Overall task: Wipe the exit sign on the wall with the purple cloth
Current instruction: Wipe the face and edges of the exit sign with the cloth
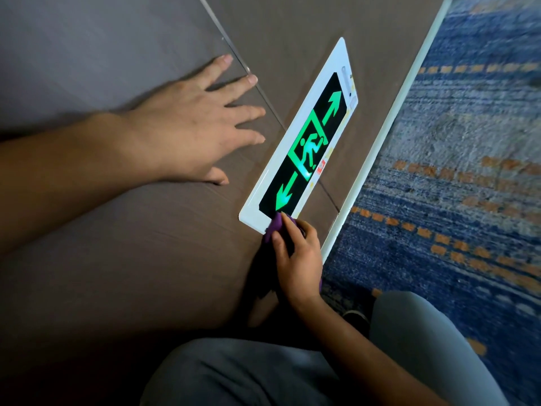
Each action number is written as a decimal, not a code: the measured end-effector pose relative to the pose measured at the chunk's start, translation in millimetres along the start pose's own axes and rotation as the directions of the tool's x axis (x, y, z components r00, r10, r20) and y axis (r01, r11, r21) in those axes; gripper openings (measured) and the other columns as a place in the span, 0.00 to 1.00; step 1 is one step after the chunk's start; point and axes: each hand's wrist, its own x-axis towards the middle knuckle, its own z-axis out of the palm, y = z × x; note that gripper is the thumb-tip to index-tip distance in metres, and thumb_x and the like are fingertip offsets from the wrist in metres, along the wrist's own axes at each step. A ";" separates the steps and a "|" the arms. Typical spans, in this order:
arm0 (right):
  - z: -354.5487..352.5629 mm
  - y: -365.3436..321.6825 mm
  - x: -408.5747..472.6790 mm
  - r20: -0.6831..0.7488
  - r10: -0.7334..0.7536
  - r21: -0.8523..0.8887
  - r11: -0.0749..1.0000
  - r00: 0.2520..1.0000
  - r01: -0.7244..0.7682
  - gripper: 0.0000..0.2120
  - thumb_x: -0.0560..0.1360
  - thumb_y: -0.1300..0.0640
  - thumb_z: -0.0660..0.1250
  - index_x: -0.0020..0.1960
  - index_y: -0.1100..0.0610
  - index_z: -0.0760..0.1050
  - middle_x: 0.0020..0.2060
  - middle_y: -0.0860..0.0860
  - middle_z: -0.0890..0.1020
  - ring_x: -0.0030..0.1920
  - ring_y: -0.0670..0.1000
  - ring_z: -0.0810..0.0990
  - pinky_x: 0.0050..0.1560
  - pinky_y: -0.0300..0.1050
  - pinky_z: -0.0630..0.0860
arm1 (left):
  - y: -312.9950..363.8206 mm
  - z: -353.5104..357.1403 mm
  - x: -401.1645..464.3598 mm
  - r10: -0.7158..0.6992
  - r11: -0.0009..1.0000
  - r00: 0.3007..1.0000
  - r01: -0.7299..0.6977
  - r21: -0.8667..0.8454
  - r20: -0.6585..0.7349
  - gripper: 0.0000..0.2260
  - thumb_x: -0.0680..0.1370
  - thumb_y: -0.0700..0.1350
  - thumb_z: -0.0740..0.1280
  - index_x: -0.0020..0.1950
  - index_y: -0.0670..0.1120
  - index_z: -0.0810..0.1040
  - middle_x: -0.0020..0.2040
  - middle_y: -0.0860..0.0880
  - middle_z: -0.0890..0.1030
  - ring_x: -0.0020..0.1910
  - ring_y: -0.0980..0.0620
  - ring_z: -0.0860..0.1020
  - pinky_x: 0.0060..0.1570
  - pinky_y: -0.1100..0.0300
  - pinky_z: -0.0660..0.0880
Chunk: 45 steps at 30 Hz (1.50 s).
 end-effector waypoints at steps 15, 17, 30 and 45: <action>9.7 5.3 -10.2 -0.044 -0.074 0.003 0.997 0.996 0.075 0.16 0.80 0.50 0.71 0.67 0.47 0.78 0.65 0.50 0.77 0.65 0.52 0.77 0.63 0.50 0.77 | 1.5 0.0 1.0 -0.007 0.999 1.000 0.007 -0.041 -0.006 0.41 0.72 0.74 0.61 0.81 0.59 0.56 0.83 0.50 0.60 0.83 0.39 0.49 0.78 0.33 0.43; 8.8 18.7 -9.0 -0.018 0.009 -0.012 1.000 1.000 -0.009 0.17 0.80 0.50 0.71 0.68 0.49 0.78 0.65 0.50 0.76 0.65 0.52 0.77 0.62 0.54 0.78 | 1.6 0.3 0.4 -0.014 0.999 1.000 0.013 -0.051 -0.026 0.41 0.71 0.74 0.62 0.80 0.59 0.60 0.82 0.50 0.63 0.83 0.40 0.51 0.78 0.33 0.46; 10.3 -34.9 1.3 -0.095 -0.143 0.120 0.981 0.985 0.154 0.20 0.78 0.43 0.72 0.67 0.49 0.81 0.64 0.50 0.77 0.66 0.52 0.78 0.62 0.45 0.76 | 5.4 -1.3 1.5 -0.030 0.999 1.000 0.030 0.034 0.007 0.40 0.73 0.75 0.55 0.81 0.58 0.56 0.83 0.49 0.58 0.83 0.39 0.50 0.78 0.33 0.47; 8.2 45.4 13.3 -0.037 -0.021 0.006 1.000 0.999 0.021 0.20 0.80 0.46 0.71 0.70 0.49 0.78 0.63 0.50 0.77 0.62 0.52 0.79 0.62 0.49 0.78 | 6.1 0.1 2.9 -0.047 0.997 0.999 0.047 0.064 -0.010 0.40 0.73 0.75 0.52 0.81 0.58 0.58 0.84 0.46 0.54 0.83 0.38 0.48 0.78 0.33 0.46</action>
